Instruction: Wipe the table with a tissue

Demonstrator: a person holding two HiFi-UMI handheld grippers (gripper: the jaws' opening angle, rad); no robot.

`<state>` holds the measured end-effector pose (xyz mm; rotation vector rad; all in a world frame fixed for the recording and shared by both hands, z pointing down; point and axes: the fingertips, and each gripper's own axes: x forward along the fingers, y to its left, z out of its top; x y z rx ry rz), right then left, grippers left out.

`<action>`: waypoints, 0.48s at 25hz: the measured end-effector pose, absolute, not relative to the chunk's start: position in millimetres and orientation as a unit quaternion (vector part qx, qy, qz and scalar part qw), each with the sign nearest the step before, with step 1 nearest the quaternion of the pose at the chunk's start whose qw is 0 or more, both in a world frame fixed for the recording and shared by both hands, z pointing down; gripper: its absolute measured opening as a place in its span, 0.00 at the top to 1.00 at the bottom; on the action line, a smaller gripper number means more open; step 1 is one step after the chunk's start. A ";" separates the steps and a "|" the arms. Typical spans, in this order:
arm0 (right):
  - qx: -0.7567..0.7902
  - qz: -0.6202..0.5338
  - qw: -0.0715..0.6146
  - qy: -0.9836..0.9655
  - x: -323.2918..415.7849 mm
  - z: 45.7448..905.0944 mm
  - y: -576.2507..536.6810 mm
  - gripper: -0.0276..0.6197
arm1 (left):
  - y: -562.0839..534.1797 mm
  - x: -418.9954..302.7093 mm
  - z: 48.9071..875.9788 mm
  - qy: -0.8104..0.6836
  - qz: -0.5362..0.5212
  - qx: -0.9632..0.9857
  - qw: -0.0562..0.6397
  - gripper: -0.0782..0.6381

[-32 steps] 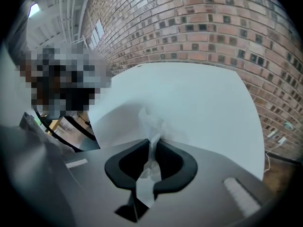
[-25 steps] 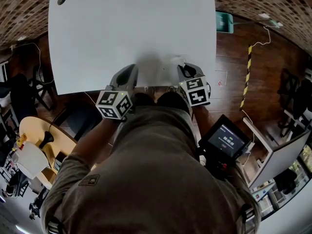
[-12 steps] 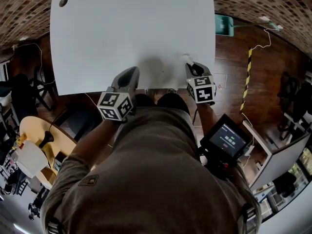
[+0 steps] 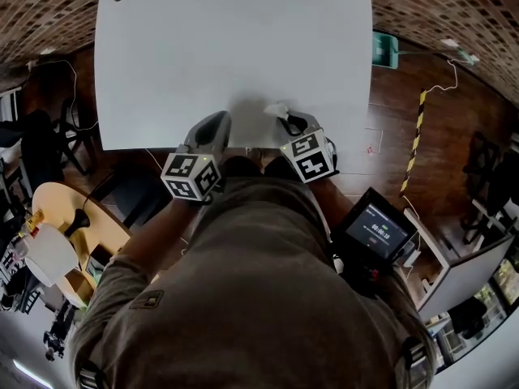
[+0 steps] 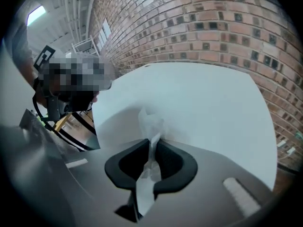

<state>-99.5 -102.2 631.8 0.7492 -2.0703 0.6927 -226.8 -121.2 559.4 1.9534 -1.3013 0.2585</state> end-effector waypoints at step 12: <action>0.364 0.283 0.399 -0.793 -43.5 629.7 -126.7 0.87 | -127.1 -211.5 555.0 -0.498 0.101 0.775 0.376 0.89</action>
